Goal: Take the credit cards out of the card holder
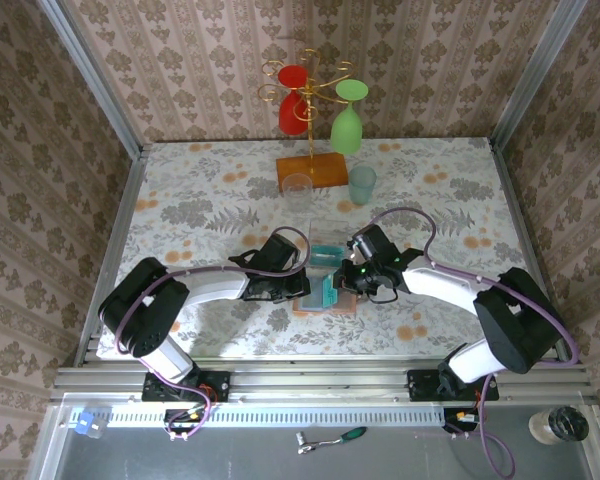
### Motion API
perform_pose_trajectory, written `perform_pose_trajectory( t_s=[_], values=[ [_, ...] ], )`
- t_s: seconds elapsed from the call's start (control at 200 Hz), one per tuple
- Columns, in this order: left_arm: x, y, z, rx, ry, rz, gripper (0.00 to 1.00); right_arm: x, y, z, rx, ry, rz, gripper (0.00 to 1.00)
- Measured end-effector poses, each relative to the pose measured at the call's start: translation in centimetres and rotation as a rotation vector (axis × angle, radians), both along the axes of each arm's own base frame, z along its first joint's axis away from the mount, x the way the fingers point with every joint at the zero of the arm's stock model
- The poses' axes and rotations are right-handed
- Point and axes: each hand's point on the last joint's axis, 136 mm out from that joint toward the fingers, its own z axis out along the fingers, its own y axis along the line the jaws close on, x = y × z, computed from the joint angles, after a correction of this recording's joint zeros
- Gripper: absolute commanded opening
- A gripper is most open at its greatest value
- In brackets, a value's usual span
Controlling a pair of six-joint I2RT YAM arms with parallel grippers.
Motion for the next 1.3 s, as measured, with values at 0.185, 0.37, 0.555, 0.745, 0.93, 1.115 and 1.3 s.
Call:
perform_pose_trajectory(
  t_s=[0.185, 0.37, 0.555, 0.745, 0.93, 1.115, 1.3],
  values=[
    [0.0, 0.0, 0.1, -0.002, 0.0, -0.001, 0.04, -0.3, -0.4, 0.3, -0.026, -0.004, 0.02, 0.06],
    [0.1, 0.0, 0.4, -0.01, -0.008, 0.003, 0.05, 0.0, -0.6, 0.9, -0.063, -0.048, 0.067, 0.05],
    [0.4, 0.6, 0.8, -0.022, -0.019, 0.019, 0.05, 0.2, -1.0, 1.7, -0.122, -0.1, 0.153, 0.05],
    [0.6, 1.3, 1.1, -0.029, -0.028, 0.037, 0.06, 1.6, -0.4, 3.1, -0.186, -0.19, 0.295, 0.02],
    [1.0, 2.4, 1.4, -0.037, -0.037, 0.067, 0.06, 2.2, -0.9, 3.8, -0.3, -0.266, 0.5, 0.0],
    [1.5, 3.4, 1.7, -0.043, -0.045, 0.099, 0.06, 3.4, -0.5, 5.6, -0.372, -0.375, 0.73, 0.0],
    [1.7, 4.3, 1.3, -0.036, -0.038, 0.121, 0.06, 5.1, 0.3, 6.6, -0.431, -0.44, 0.935, 0.0]
  ],
)
